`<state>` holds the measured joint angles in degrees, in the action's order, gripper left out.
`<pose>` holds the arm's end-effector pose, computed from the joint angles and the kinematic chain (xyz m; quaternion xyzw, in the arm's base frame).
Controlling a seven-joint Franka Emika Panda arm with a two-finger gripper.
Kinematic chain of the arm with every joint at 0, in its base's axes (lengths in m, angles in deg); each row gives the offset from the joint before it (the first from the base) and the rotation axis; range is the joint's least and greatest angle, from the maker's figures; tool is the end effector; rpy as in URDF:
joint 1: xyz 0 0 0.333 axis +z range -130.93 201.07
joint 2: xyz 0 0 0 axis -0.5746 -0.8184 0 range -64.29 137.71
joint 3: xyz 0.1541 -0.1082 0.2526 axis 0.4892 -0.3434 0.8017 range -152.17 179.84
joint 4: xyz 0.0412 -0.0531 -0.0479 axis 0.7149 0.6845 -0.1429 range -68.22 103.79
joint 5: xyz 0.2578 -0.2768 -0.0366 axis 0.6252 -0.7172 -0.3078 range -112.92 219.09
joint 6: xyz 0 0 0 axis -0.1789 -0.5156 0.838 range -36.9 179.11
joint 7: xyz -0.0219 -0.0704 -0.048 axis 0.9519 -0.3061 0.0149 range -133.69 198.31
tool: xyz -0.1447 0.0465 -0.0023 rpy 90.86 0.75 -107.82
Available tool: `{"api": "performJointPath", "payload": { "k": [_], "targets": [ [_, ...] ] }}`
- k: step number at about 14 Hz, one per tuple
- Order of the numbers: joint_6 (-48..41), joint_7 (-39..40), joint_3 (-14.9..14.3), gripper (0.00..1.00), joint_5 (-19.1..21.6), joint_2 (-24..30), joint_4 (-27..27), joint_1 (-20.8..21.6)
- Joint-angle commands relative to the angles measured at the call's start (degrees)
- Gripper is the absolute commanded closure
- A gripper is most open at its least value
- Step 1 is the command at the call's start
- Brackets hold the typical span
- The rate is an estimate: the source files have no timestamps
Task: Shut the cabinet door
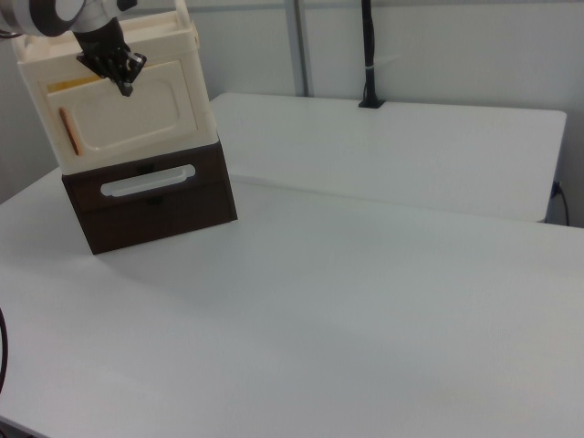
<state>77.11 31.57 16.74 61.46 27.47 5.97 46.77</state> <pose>0.6198 0.1744 0.6321 -0.9669 -0.1032 -0.2087 0.1046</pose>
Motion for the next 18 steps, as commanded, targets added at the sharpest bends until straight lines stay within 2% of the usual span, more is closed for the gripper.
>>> {"api": "performJointPath", "payload": {
  "k": [1, 4, 7, 10, 11, 12, 16, 18],
  "targets": [
    [0.1, -0.23, -0.71, 1.0, 1.55, 0.45, 0.92, 3.24],
    [6.32, -0.31, -0.71, 1.0, 1.82, -0.77, 1.44, 5.25],
    [9.59, 0.39, -0.71, 1.0, 1.47, -2.01, 1.62, 5.53],
    [8.72, 0.39, -1.06, 1.0, 0.94, -1.66, 2.05, 4.91],
    [7.07, 0.3, -1.58, 1.0, 0.59, -1.05, 3.71, 4.74],
    [5.05, 0.3, -1.76, 1.0, -0.37, -0.78, 3.9, 4.13],
    [-5.67, -0.14, -2.55, 1.0, -9.42, -0.25, 4.95, 0.53],
    [-9.19, -0.22, -3.08, 1.0, -11.18, 0.62, 5.83, -1.32]
  ]
}}
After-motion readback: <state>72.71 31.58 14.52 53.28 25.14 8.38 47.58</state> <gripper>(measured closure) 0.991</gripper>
